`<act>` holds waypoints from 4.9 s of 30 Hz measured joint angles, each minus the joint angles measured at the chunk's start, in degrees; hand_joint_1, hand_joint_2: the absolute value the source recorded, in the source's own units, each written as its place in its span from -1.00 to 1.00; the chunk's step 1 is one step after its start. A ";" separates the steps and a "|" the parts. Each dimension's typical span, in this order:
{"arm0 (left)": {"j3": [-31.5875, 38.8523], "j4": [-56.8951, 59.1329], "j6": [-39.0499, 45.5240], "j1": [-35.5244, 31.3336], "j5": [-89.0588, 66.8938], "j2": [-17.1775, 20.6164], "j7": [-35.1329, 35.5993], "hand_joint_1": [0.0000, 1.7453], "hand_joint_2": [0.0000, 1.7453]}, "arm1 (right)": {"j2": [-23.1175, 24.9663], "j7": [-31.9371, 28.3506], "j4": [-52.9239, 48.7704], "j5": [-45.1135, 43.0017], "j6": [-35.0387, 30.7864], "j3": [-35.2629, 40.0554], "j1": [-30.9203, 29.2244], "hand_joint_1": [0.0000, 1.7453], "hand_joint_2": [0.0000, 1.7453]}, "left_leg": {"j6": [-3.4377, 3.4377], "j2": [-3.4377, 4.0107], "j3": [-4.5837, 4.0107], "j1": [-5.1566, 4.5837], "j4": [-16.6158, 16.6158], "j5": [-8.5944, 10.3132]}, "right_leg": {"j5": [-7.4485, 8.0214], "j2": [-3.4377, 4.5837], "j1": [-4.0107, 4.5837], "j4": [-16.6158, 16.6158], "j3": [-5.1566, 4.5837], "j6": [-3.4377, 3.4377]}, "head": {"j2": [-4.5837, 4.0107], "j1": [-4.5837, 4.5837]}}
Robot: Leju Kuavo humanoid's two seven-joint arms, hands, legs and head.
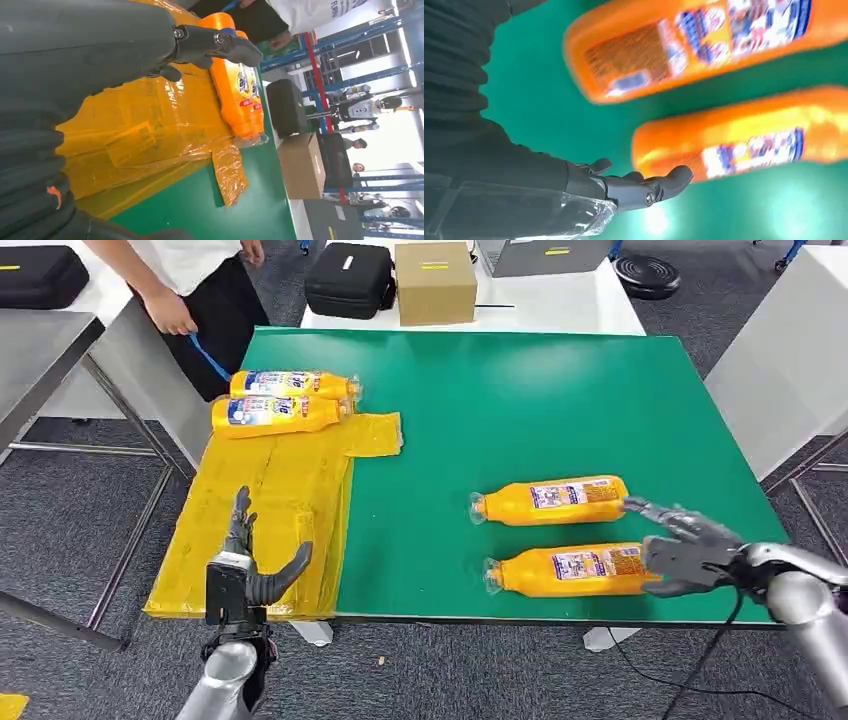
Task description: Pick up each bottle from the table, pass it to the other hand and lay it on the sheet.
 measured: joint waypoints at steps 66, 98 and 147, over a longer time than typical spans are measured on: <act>-0.98 0.94 1.97 -0.99 -2.01 -1.95 2.05 -1.00 1.00 | 19.97 -5.74 16.83 4.44 -16.75 9.37 -8.48 1.00 1.00 | -0.07 0.06 0.13 0.13 -0.01 0.08 | 0.04 0.03 0.16 0.02 0.12 -0.02 | 0.00 0.02; -0.17 -0.48 -33.48 -0.66 24.78 -1.40 11.13 -1.00 1.00 | 40.55 -12.82 9.11 -2.71 -20.14 4.43 -7.68 1.00 1.00 | -0.10 0.10 0.06 0.16 -0.03 0.06 | 0.00 0.05 0.16 0.04 -0.01 -0.05 | 0.00 0.02; -3.54 -0.44 -42.34 -8.09 31.76 3.76 16.52 -1.00 1.00 | 50.36 -15.67 27.47 -3.28 -23.32 9.61 -10.17 1.00 1.00 | -0.13 0.06 0.03 0.16 -0.02 0.09 | 0.00 0.04 0.15 0.04 -0.05 -0.05 | 0.00 0.02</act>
